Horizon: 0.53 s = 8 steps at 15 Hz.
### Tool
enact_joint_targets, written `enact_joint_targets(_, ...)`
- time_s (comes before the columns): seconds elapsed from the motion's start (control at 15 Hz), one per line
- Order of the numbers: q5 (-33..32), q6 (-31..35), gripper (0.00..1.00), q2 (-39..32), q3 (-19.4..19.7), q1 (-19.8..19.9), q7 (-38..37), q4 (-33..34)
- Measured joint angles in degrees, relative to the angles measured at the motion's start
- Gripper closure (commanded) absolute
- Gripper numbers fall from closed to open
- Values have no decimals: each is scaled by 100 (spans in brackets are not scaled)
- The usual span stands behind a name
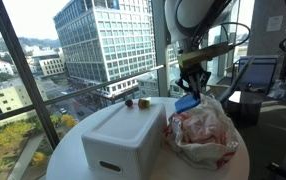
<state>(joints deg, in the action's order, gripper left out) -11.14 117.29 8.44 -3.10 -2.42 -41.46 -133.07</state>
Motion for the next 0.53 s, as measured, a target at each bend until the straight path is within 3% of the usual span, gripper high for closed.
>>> enact_joint_targets(0.53, 26, 194, 90, -873, 213, 353, -198, -213)
